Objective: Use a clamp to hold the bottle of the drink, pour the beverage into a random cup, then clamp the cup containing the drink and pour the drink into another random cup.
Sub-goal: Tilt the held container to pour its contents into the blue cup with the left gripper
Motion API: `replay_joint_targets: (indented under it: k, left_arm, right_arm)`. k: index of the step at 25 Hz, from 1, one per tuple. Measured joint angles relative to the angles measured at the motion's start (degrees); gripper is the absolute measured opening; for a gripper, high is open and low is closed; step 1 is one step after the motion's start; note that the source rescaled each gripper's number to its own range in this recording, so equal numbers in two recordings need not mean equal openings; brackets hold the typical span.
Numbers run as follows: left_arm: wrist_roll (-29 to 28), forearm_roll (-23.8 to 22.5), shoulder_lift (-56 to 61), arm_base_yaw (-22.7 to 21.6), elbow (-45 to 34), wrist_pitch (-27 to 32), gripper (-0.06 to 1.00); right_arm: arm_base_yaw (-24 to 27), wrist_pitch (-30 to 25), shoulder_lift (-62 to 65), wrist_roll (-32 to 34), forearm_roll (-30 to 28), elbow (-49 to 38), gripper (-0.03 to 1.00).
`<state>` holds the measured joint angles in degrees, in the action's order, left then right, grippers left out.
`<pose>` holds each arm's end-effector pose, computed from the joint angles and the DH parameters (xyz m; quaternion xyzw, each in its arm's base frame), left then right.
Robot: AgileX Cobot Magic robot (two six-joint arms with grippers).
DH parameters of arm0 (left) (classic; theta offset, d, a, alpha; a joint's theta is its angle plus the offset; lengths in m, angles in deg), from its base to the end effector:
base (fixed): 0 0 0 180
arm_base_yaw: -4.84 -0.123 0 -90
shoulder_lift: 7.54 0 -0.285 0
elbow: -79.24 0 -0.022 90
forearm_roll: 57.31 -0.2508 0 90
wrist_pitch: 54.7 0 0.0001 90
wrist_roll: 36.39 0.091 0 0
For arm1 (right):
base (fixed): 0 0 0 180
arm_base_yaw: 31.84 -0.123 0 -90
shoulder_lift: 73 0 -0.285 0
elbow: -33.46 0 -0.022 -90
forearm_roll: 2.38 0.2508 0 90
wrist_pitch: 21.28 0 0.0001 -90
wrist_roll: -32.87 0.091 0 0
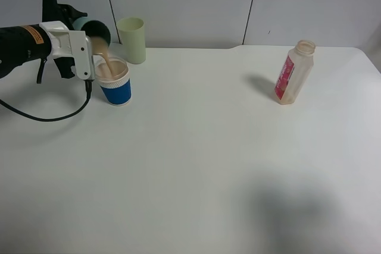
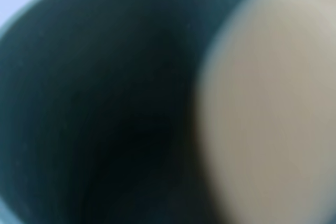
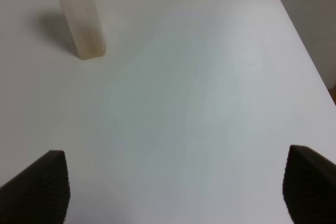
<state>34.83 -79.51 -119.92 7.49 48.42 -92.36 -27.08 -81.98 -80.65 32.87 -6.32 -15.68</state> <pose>0.3594 -0.0376 0.1719 0.6234 0.5088 0.3332 0.4914 -0.0045 -0.0051 0.2748 0.0367 0.8536 -0.0559 0.5167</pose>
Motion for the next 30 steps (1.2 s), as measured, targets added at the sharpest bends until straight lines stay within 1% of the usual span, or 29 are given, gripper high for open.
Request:
replay_joint_targets:
  k: [7,20,24,30]
  left_arm:
    - [0.04,0.00,0.00,0.00,0.00,-1.94,0.00]
    - [0.11,-0.68,0.00,0.00,0.00,-2.34,0.00]
    - [1.87,-0.68,0.00,0.00,0.00,-2.35,0.00]
    - [2.57,-0.68,0.00,0.00,0.06,-2.46,0.00]
  right_arm:
    - [0.00,0.00,0.00,0.00,0.00,0.00,0.67]
    - [0.00,0.00,0.00,0.00,0.00,0.00,0.67]
    - [0.00,0.00,0.00,0.00,0.00,0.00,0.67]
    - [0.00,0.00,0.00,0.00,0.00,0.00,0.67]
